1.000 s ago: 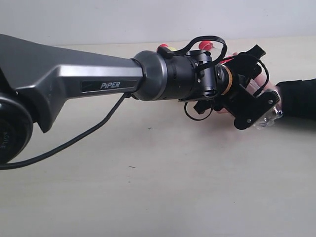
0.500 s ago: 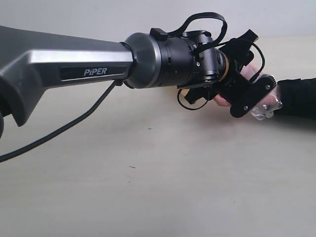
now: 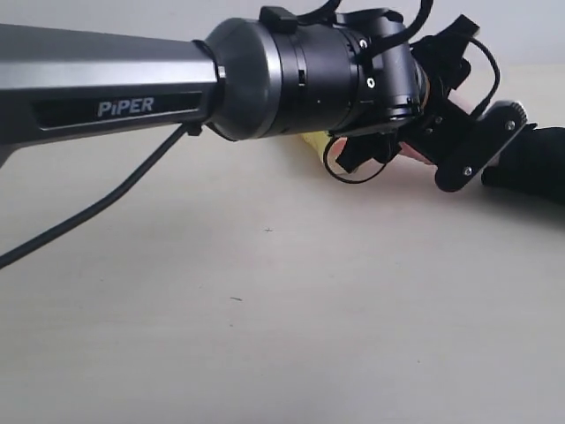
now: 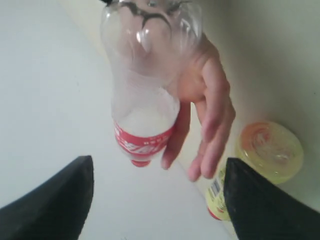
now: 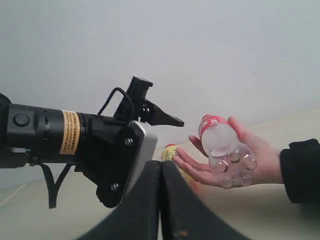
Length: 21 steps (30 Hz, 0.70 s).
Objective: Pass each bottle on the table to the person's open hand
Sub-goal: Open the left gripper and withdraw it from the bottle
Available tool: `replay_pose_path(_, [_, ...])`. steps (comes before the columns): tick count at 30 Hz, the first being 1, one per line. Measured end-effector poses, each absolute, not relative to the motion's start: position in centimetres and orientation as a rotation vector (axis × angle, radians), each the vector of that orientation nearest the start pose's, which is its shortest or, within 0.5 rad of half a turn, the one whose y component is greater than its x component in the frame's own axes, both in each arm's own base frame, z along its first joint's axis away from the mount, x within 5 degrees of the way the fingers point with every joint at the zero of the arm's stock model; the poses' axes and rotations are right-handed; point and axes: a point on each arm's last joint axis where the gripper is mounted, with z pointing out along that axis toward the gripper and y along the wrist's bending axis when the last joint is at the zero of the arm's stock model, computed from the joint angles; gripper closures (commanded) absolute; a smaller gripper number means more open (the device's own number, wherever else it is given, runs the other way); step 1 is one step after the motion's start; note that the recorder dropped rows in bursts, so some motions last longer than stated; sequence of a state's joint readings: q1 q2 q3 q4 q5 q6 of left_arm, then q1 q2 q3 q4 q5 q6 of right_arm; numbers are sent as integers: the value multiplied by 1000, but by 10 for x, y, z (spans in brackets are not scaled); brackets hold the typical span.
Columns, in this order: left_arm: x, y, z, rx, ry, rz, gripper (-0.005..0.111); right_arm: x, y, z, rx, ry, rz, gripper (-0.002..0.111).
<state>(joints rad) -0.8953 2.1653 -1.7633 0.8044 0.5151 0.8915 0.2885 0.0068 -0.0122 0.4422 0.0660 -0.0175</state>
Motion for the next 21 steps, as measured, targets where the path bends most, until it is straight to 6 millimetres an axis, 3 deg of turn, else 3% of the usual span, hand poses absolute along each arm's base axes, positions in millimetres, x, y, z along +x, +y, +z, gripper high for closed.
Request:
replay_pose_path(7, [338,-353,237,1957,1328,727,37,53,19,212,83,1565,585,108])
replay_pose_path(14, [335,-331,231,1858,1692,816,37,53,19,212,83,1565,585,108])
replay_pose_path(17, [333,-320,231,1793,1833,883,51,53,19,212,83,1565,585,108])
replay_pose_path(21, [334,-313,238,1594,1981,846,97,53,19,212,83,1565,585,108])
